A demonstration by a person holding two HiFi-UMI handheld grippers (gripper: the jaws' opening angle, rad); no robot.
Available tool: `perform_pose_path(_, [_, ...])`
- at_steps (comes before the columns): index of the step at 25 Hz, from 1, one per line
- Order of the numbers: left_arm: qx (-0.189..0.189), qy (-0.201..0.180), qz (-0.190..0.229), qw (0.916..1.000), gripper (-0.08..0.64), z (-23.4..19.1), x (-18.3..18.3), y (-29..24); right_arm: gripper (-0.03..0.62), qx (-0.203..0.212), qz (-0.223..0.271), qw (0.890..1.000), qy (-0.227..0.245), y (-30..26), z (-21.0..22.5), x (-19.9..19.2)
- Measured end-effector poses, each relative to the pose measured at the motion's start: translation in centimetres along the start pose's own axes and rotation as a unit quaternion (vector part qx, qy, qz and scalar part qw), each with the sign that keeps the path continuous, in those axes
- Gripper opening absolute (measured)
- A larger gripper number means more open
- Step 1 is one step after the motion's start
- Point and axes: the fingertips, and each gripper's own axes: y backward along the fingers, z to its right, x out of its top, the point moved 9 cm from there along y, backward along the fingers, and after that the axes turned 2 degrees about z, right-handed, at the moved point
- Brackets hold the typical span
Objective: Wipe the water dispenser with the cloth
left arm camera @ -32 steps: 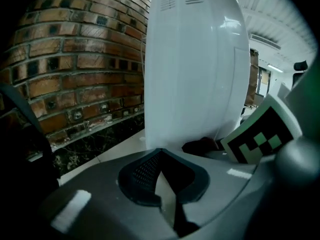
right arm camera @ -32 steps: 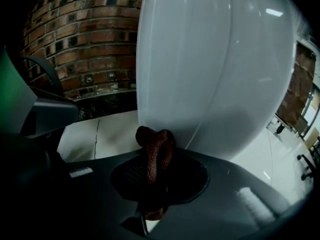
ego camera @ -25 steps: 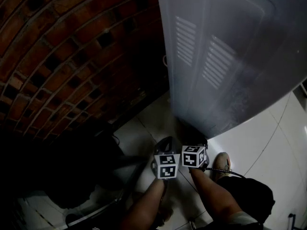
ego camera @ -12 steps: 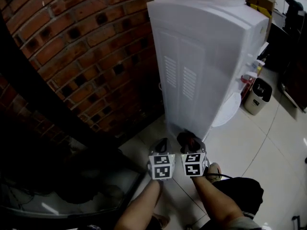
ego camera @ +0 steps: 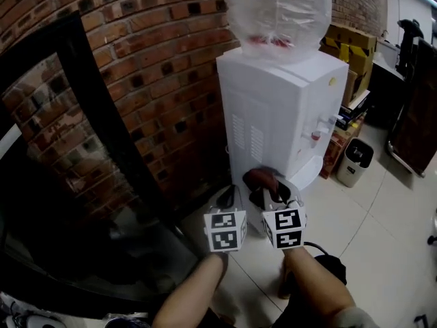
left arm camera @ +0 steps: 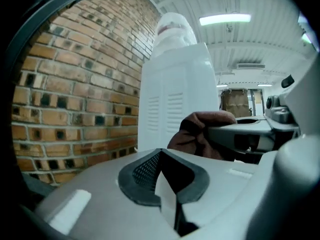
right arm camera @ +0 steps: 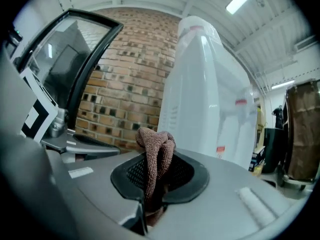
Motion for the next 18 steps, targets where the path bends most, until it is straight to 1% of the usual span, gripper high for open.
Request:
perform_pose_path(2, [-0.001,-0.006,0.024,0.9997,0.0,0.5,3.2,0.8,0.055,0.002,0.033,0.999,0.007,0.8,0.9,3.8])
perform_pose_path(5, [-0.008,-0.025,0.063,0.9976,0.0,1.7,7.8,1.9,0.055,0.001,0.08,0.997,0.017,2.0,2.1,9.1])
perform_pose_path(7, [-0.014,-0.037,0.086,0.9955,0.0,2.4,10.9,2.7,0.055,-0.002,0.102,0.994,0.025,2.4,2.8,12.3])
perform_pose_path(10, [-0.014,-0.05,0.11,0.9925,0.0,2.9,15.2,3.8,0.055,-0.008,0.135,0.99,0.043,2.8,3.8,16.7])
perform_pose_path(13, [-0.011,-0.053,0.122,0.991,0.0,3.1,18.3,4.4,0.055,-0.02,0.165,0.984,0.059,3.2,4.7,20.6])
perform_pose_path(16, [-0.005,-0.056,0.137,0.989,0.0,3.4,20.9,5.2,0.055,-0.03,0.178,0.982,0.058,3.2,5.6,23.6])
perform_pose_path(18, [-0.004,-0.065,0.146,0.9871,0.0,4.0,22.5,5.7,0.055,-0.036,0.183,0.981,0.06,3.1,6.1,25.4])
